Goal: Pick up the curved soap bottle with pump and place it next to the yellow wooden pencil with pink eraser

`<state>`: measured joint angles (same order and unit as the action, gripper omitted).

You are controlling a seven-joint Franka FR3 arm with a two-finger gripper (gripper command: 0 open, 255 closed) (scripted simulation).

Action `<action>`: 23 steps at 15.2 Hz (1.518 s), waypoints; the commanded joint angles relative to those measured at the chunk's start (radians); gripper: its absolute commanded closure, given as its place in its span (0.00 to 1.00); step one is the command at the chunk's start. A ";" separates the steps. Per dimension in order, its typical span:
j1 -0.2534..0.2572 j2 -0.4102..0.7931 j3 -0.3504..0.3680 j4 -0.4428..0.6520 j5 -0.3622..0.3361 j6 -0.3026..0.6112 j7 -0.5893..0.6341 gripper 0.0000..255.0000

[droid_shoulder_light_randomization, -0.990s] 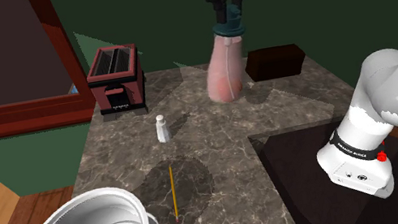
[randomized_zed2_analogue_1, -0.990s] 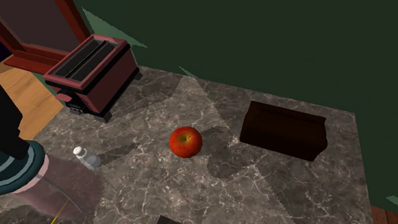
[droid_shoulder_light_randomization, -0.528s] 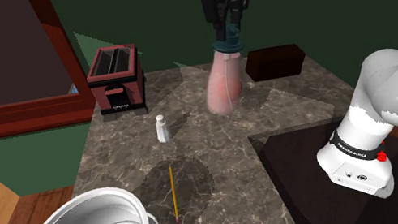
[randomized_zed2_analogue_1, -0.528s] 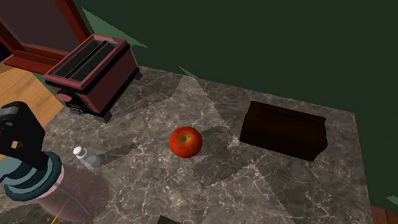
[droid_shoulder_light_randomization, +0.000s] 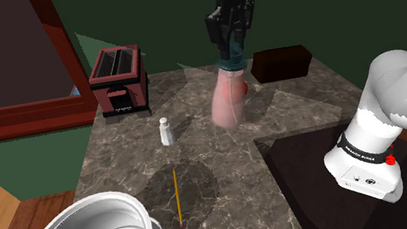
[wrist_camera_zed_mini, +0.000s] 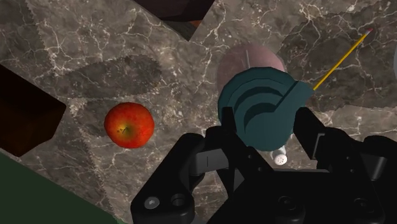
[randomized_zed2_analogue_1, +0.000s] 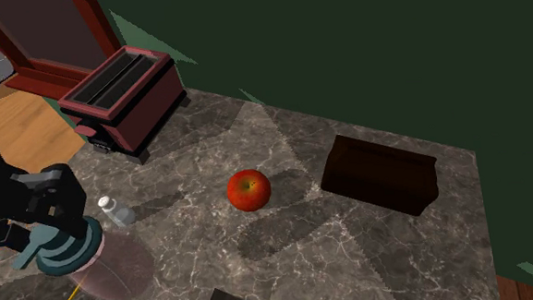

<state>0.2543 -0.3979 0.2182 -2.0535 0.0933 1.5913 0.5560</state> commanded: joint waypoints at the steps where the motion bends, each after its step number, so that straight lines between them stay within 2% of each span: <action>1: 0.001 -0.008 0.001 -0.036 0.002 0.029 -0.001 1.00; 23: 0.008 0.015 0.022 -0.313 0.014 0.329 -0.005 1.00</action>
<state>0.2626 -0.3851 0.2395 -2.3550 0.1067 1.9055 0.5515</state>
